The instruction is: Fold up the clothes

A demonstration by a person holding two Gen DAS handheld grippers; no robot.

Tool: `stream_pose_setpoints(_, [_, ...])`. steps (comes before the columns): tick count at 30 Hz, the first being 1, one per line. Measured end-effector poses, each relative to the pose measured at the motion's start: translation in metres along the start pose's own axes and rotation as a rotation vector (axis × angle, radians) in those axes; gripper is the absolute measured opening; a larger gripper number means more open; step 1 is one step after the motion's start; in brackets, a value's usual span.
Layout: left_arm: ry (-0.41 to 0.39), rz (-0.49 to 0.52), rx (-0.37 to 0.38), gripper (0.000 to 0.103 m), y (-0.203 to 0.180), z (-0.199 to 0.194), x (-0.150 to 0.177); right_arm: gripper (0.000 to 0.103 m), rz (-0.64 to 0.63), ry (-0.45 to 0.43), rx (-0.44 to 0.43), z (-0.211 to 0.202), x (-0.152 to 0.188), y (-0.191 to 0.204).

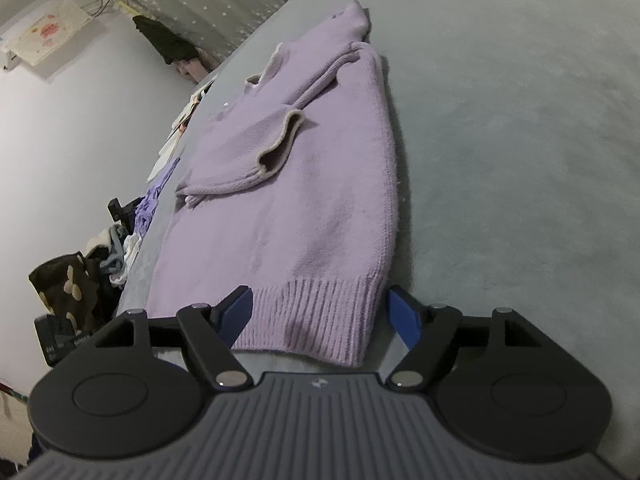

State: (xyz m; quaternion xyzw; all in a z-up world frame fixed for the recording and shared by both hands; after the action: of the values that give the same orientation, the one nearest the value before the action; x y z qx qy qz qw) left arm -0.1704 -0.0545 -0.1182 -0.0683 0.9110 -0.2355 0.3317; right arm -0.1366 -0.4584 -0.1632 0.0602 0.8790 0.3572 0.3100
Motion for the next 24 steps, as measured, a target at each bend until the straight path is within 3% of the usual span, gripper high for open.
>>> stream_pose_setpoints(3, [-0.006,-0.033,0.004,0.083,0.000,0.002,0.000,0.058,0.005,-0.006,0.009,0.002,0.002,0.000])
stream_pose_setpoints(4, [-0.009,-0.043,0.005,0.083,0.000,0.002,0.000,0.044,0.003,-0.010,0.021,0.005,0.003,0.001])
stream_pose_setpoints(5, [-0.011,-0.054,0.006,0.079,0.000,0.003,0.000,0.022,0.002,-0.012,0.034,0.009,0.005,0.001])
stream_pose_setpoints(6, [-0.013,-0.065,0.007,0.068,-0.001,0.004,0.000,0.016,0.011,-0.006,0.029,0.012,0.006,0.001])
stream_pose_setpoints(7, [-0.015,-0.076,0.009,0.042,-0.001,0.004,0.000,0.015,0.012,-0.012,0.026,0.013,0.006,0.001])
stream_pose_setpoints(8, [-0.017,-0.087,0.010,0.029,-0.001,0.005,0.000,0.014,0.014,-0.017,0.024,0.013,0.006,0.002])
stream_pose_setpoints(10, [-0.021,-0.108,0.012,0.018,-0.001,0.006,-0.001,0.013,0.011,-0.041,0.012,0.009,0.005,0.005])
stream_pose_setpoints(14, [-0.040,-0.152,0.027,0.012,-0.002,0.005,-0.002,0.013,-0.004,-0.121,-0.034,-0.010,0.000,0.014])
stream_pose_setpoints(24, [-0.152,-0.245,0.173,0.011,-0.014,-0.026,-0.031,0.011,-0.046,-0.317,-0.156,-0.038,-0.021,0.041])
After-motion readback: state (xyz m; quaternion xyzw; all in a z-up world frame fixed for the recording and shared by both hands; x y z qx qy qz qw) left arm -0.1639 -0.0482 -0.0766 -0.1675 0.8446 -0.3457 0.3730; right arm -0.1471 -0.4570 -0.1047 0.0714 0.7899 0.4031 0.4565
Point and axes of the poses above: each gripper's, at about its wrist camera, not at the fingertips, and z roughly the way its jaws point, y to its left, x to its underside, the point moved 4 cm from there along z, roughly the way its jaws point, and after that the axes turned 4 degrees about -z, right-handed, at the moved point
